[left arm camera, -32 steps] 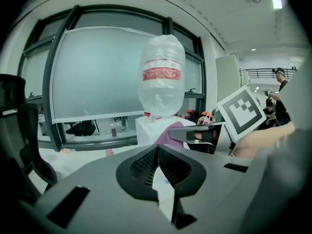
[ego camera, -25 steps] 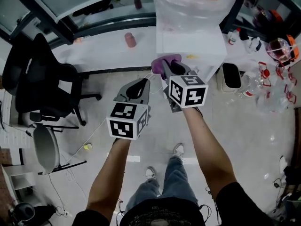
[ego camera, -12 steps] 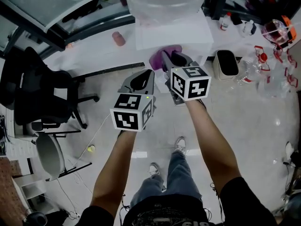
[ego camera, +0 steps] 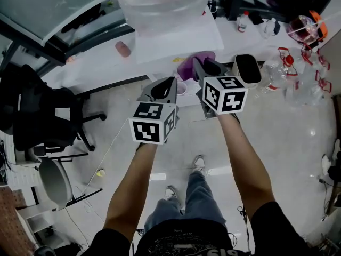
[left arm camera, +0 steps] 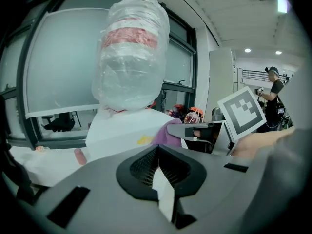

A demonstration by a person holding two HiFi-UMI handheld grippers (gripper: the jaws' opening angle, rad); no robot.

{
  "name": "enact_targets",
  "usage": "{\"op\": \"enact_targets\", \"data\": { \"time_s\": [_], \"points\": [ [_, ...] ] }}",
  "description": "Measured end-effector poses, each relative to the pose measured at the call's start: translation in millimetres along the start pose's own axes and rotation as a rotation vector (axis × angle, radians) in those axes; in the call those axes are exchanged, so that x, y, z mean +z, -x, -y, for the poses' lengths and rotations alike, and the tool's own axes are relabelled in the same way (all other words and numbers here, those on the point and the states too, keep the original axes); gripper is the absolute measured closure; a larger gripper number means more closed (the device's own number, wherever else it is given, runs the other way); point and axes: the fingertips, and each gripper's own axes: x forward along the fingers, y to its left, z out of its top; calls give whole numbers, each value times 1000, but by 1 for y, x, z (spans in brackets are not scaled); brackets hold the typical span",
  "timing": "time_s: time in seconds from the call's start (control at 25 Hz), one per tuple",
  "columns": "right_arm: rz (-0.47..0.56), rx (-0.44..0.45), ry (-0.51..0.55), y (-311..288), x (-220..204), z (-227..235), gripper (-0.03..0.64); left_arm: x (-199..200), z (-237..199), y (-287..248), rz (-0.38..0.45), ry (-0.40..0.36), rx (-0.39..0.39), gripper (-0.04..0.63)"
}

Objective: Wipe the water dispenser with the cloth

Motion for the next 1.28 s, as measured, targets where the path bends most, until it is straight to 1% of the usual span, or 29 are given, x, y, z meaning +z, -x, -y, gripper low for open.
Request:
{"op": "enact_targets", "data": {
  "time_s": [0.24,0.56,0.76,0.88,1.08,1.28],
  "points": [
    [1,-50,6,18,6,40,584,8,19,-22,-6,-14,-25,569],
    [4,-94,45,34,9,66,584,11,30,-32,-2,-39,-58,569],
    [-8,-114,89,34,0,75,584,0,28,-35,-4,-39,-74,569],
    [-22,-126,118,31,-12,80,584,-12,23,-38,-6,-38,-79,569],
    [-49,-135,119,24,-40,90,584,-37,14,-50,-25,-21,-81,569],
    [-50,-148,125,16,-63,99,584,-60,15,-61,-25,-43,-99,569]
  ]
}}
